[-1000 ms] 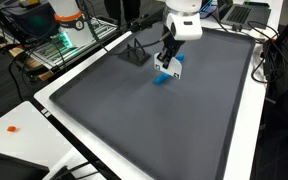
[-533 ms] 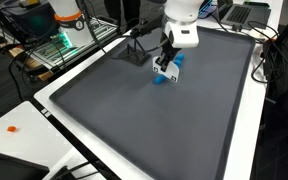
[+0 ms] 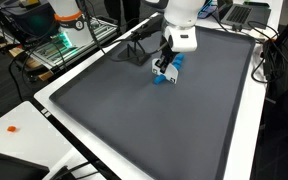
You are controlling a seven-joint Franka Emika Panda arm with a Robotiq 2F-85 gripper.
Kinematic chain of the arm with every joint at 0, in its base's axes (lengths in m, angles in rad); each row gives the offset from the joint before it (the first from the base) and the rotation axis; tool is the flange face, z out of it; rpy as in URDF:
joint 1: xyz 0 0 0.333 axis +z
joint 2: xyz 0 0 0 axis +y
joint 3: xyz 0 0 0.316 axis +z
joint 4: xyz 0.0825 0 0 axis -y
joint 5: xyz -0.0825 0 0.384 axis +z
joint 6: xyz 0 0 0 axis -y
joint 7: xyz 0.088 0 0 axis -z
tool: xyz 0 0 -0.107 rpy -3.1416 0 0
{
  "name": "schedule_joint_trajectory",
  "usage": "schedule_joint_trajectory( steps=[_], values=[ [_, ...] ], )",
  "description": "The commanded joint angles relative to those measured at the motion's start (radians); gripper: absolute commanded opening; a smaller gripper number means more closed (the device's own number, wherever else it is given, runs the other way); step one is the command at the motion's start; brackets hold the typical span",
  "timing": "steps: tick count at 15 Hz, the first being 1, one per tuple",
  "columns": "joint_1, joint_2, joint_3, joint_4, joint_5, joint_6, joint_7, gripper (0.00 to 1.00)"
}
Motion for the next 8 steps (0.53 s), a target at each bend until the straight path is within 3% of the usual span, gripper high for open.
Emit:
schedule_joint_trajectory(
  steps=[1,8],
  values=[
    [-0.012,0.027,0.016,-0.021,0.018,0.036,-0.008,0.01],
    [-0.033,0.011,0.025,-0.022,0.115,0.033,0.004,0.01]
  ],
)
